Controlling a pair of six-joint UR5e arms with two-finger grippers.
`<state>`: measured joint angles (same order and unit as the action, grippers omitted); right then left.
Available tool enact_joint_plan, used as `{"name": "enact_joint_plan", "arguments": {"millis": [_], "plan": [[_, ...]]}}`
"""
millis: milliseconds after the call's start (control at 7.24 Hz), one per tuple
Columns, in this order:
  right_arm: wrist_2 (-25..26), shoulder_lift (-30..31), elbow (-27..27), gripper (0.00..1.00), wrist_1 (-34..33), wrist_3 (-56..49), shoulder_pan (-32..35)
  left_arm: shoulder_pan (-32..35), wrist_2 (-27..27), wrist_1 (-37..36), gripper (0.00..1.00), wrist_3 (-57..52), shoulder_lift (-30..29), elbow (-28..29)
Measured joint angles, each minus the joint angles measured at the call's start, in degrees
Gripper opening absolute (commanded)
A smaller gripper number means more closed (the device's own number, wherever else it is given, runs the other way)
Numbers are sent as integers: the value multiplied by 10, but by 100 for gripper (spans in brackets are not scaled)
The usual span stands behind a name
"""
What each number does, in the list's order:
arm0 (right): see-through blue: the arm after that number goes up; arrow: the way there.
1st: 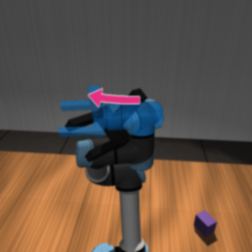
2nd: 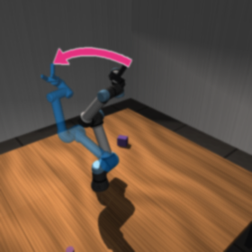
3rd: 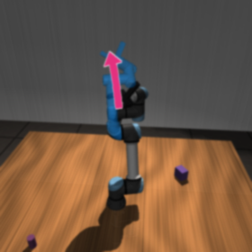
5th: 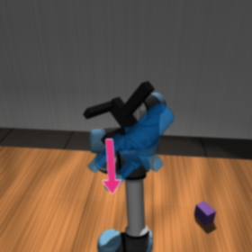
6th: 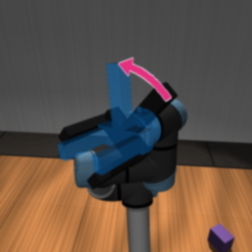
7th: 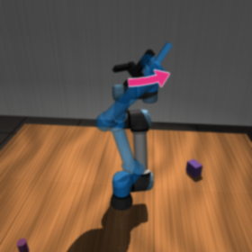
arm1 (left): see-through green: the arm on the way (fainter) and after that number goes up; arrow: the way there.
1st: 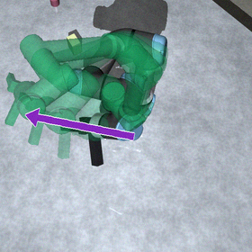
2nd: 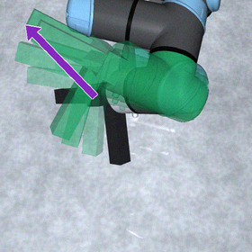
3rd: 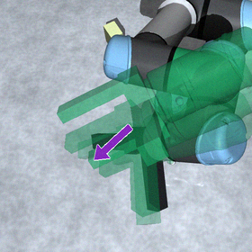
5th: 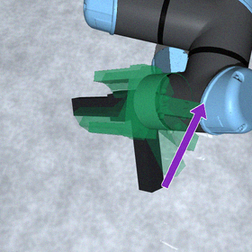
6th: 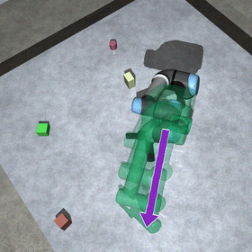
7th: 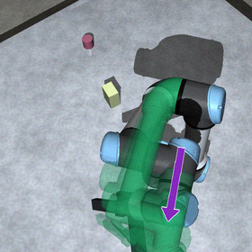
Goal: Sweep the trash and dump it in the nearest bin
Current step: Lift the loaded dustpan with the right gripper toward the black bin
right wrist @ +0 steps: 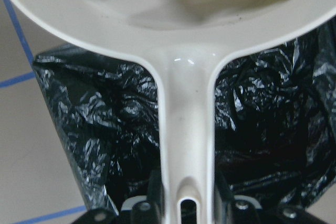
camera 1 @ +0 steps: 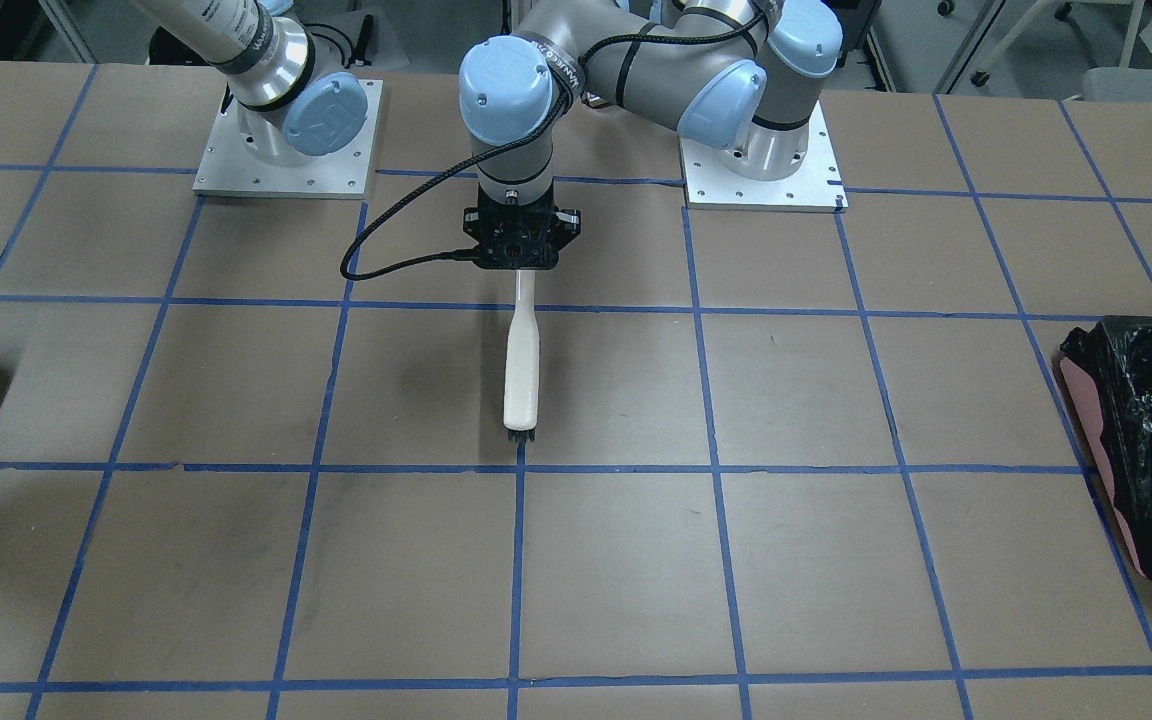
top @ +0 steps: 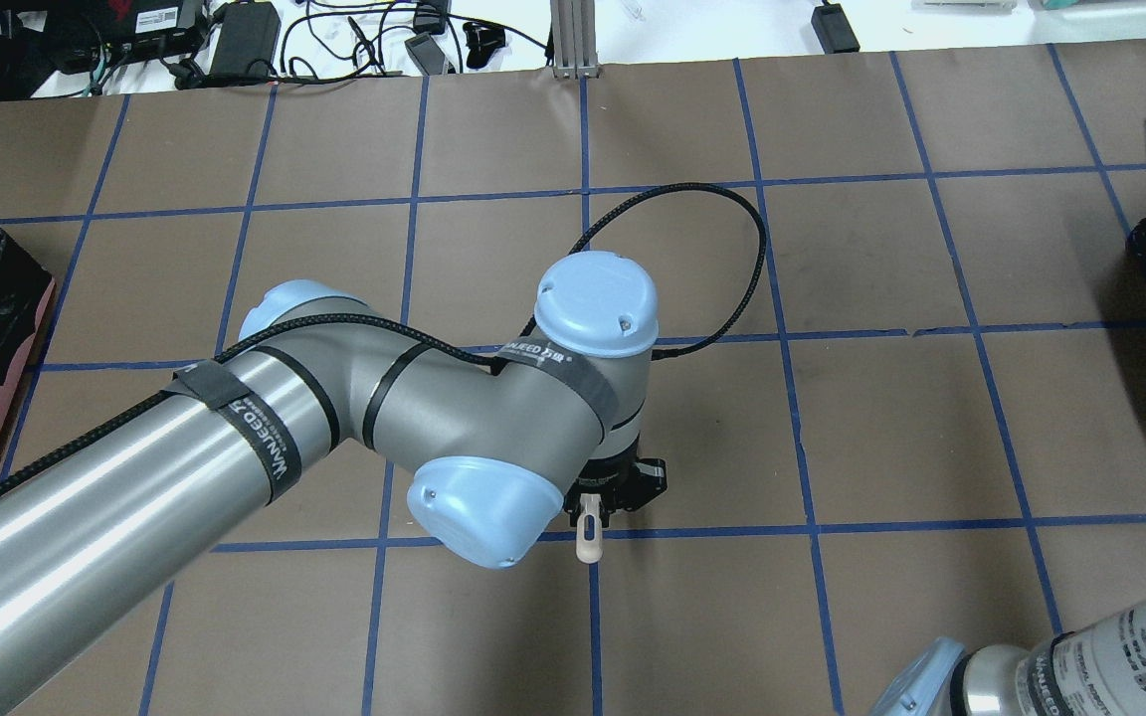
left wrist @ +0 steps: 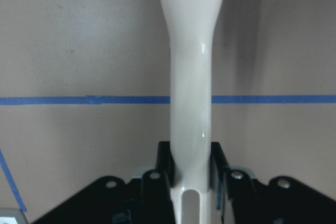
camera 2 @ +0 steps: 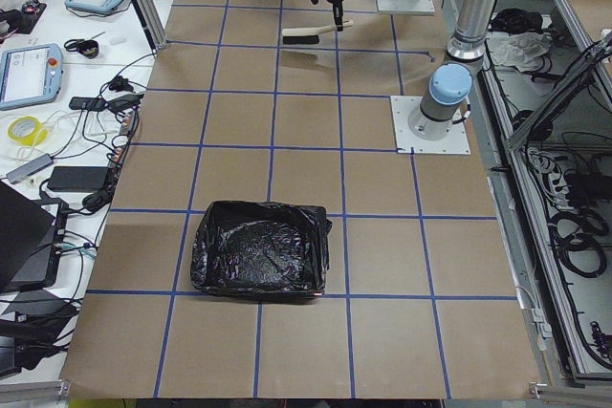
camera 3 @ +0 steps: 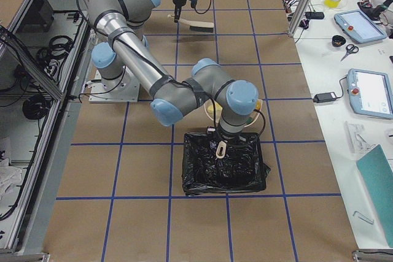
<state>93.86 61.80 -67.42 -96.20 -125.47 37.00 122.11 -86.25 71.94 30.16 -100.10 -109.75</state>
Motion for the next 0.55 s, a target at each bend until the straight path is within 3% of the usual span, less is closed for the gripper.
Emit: {"name": "enact_joint_plan", "arguments": {"millis": [552], "plan": [[82,-58,91,0,-41,-80,-42,5,1,-7,0,-2,1,-10]]}}
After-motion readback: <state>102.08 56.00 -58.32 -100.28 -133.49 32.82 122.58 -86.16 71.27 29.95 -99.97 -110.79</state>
